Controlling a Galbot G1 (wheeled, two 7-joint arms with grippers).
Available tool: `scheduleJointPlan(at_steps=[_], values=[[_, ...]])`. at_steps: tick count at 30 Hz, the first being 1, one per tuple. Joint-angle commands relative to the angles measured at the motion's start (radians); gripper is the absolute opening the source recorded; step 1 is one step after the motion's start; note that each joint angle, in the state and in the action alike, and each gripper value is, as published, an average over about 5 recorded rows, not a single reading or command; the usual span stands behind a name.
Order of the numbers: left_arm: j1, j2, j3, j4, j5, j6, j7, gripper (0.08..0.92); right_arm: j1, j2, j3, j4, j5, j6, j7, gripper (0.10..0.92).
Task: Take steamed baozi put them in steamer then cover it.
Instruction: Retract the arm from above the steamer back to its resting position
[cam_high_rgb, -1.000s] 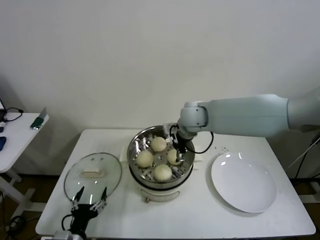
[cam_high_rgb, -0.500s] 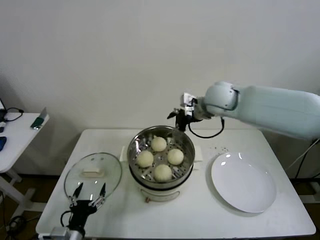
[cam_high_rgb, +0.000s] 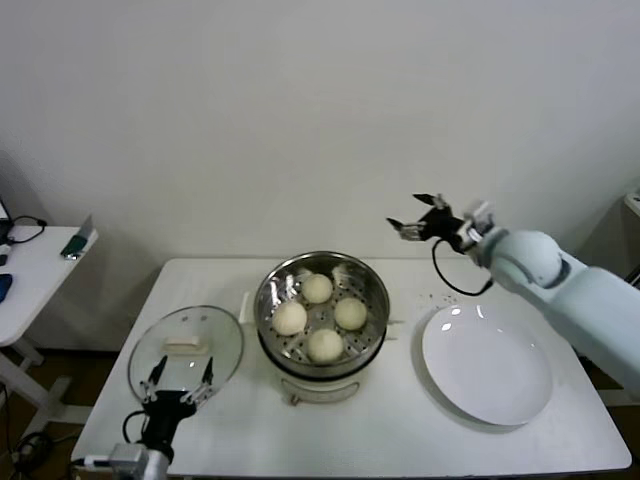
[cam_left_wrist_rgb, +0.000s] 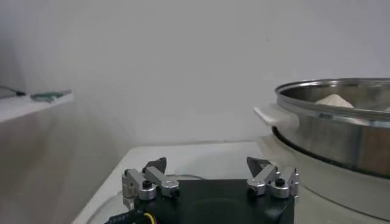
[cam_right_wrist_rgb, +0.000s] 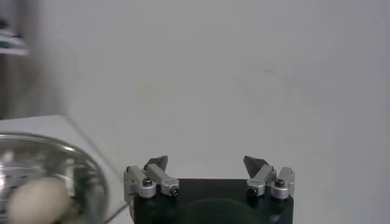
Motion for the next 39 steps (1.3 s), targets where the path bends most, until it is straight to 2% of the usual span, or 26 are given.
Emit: scheduleJointPlan(at_steps=[1, 10, 16, 19, 22, 29, 39], values=[[-0.028, 0.011, 0.000, 0.017, 0.138, -0.018, -0.013, 0.823, -1.098, 0.108, 1.034, 0.030, -0.271, 0.326, 0.104, 0.823], [-0.044, 0.034, -0.001, 0.032, 0.341, -0.052, -0.078, 0.823, -1.336, 0.390, 1.098, 0.019, -0.434, 0.588, 0.068, 0.823], [-0.043, 0.134, -0.026, 0.075, 0.822, -0.116, -0.286, 0.823, -1.402, 0.489, 1.077, 0.011, -0.470, 0.612, 0.055, 0.823], [-0.057, 0.177, -0.045, 0.141, 1.085, -0.130, -0.353, 0.823, -1.411, 0.525, 1.063, 0.002, -0.466, 0.628, 0.053, 0.823], [-0.083, 0.190, -0.038, 0.210, 1.203, -0.099, -0.375, 0.823, -1.414, 0.549, 1.052, 0.009, -0.463, 0.639, 0.050, 0.823], [-0.154, 0.153, -0.008, 0.382, 1.414, -0.089, -0.377, 0.823, -1.436, 0.584, 1.036, 0.071, -0.456, 0.629, 0.037, 0.823], [-0.262, 0.136, 0.018, 0.575, 1.509, -0.073, -0.367, 0.823, -1.467, 0.612, 1.026, 0.145, -0.451, 0.602, 0.035, 0.823]])
